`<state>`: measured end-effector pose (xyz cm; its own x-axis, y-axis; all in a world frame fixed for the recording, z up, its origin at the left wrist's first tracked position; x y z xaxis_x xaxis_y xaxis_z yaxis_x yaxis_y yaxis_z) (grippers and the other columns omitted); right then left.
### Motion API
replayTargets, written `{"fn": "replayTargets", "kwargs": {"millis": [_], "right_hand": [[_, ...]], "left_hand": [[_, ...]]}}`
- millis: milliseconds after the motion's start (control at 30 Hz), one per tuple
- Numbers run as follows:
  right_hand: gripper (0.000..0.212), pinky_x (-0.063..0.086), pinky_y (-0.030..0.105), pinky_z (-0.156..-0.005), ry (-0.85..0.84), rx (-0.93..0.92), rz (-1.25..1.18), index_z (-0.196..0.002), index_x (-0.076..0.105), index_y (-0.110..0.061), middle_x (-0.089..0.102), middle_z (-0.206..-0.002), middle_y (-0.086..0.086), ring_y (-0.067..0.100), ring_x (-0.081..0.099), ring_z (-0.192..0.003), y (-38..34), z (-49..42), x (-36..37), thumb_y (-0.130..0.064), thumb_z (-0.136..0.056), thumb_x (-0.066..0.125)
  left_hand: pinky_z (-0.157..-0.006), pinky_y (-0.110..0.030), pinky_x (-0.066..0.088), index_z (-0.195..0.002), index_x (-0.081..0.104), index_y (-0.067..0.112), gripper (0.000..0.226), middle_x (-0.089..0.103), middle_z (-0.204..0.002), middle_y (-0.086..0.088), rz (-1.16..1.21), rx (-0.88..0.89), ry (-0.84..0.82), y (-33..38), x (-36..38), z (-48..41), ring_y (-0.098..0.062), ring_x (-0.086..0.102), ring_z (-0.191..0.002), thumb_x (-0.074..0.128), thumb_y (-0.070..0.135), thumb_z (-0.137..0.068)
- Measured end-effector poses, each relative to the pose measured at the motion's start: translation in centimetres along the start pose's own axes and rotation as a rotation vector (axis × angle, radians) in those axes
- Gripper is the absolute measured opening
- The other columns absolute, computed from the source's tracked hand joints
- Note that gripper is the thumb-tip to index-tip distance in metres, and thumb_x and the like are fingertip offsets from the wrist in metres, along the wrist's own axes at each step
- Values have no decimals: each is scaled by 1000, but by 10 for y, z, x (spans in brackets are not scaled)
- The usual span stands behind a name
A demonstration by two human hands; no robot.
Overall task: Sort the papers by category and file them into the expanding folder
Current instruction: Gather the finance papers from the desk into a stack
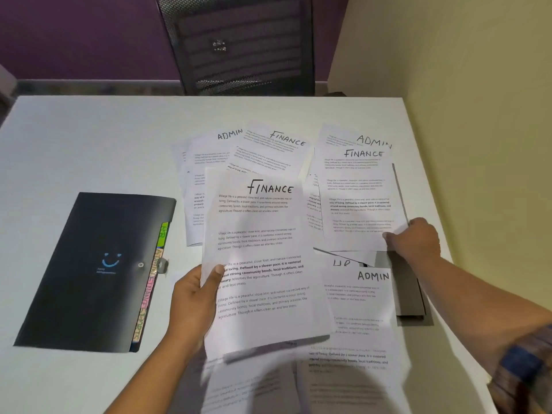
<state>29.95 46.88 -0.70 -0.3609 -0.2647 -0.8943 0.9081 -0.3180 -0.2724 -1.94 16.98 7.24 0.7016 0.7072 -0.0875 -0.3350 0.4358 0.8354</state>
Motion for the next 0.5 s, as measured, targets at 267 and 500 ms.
{"fn": "replayTargets", "kwargs": {"millis": [267, 500], "right_hand": [[13, 44, 28, -59, 22, -1, -184, -88, 68, -4, 72, -92, 18, 33, 62, -76, 3, -1, -6, -16, -83, 70], [8, 48, 26, -59, -87, 32, -928, -98, 72, -13, 71, -88, 3, 16, 55, -60, -10, 70, -35, -17, -93, 67]], "left_hand": [[-68, -34, 59, -103, 71, 19, 14, 79, -90, 0, -4, -2, 29, -1, -9, -8, -22, 75, -81, 59, 21, -96], [-63, -27, 58, -101, 71, 21, 13, 79, -90, 3, 26, 4, 70, -2, -14, -11, -16, 75, -79, 60, 23, -96]]}}
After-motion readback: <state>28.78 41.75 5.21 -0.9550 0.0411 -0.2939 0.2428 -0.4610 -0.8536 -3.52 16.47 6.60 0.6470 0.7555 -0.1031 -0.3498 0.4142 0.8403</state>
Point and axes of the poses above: each hand's wrist, its own z-axis away from the middle knuckle, its own x-axis out of the palm, y = z × x, the point moved 2 cm from there along -z, towards the middle knuckle
